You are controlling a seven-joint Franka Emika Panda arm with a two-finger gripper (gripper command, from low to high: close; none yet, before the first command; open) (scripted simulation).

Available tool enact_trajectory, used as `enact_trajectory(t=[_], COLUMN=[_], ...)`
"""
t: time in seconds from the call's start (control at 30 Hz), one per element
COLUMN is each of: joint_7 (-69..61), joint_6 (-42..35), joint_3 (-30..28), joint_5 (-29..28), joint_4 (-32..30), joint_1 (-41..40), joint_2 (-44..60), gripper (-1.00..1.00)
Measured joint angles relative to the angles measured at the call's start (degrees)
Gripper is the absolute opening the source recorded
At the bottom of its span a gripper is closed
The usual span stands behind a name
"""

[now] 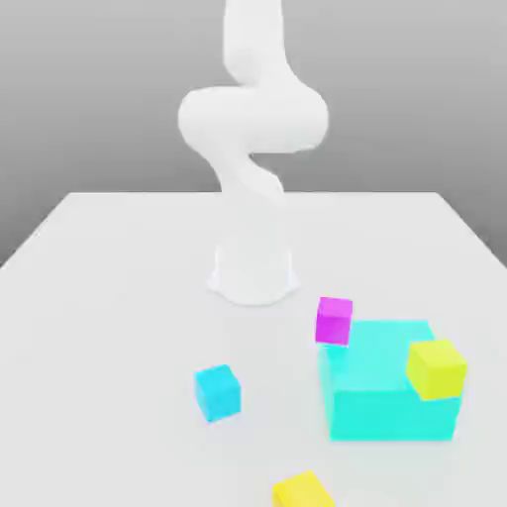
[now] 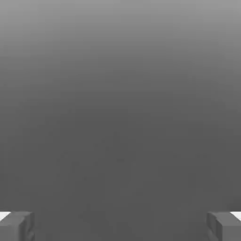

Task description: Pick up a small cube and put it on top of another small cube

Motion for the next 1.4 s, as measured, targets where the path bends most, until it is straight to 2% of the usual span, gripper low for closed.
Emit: enact_trajectory(t=[0.43,0.6,0.73,0.87,0.9,1.13,1.27,1.4], joint_7=[31.94,46.57,52.74,55.2,55.35,55.52,53.23,50.15], joint_6=[19.5,28.82,35.71,42.5,43.73,43.92,38.2,31.5], joint_3=[7.07,8.06,6.12,0.41,-0.41,-0.56,2.16,2.47], joint_5=[1.06,1.17,-3.88,-7.05,-7.28,-7.48,-4.21,-0.28], joint_4=[-21.6,-30.9,-31.21,-29.88,-29.64,-29.62,-30.81,-32.18], joint_1=[-11.83,-15.2,-15.1,-10.22,-9.46,-9.34,-11.16,-10.3], joint_2=[24.96,37.23,45.84,54.11,55.6,55.7,48.74,40.72], gripper=[0.0,0.0,0.0,0.0,-1.0,-1.0,-1.0,-1.0])
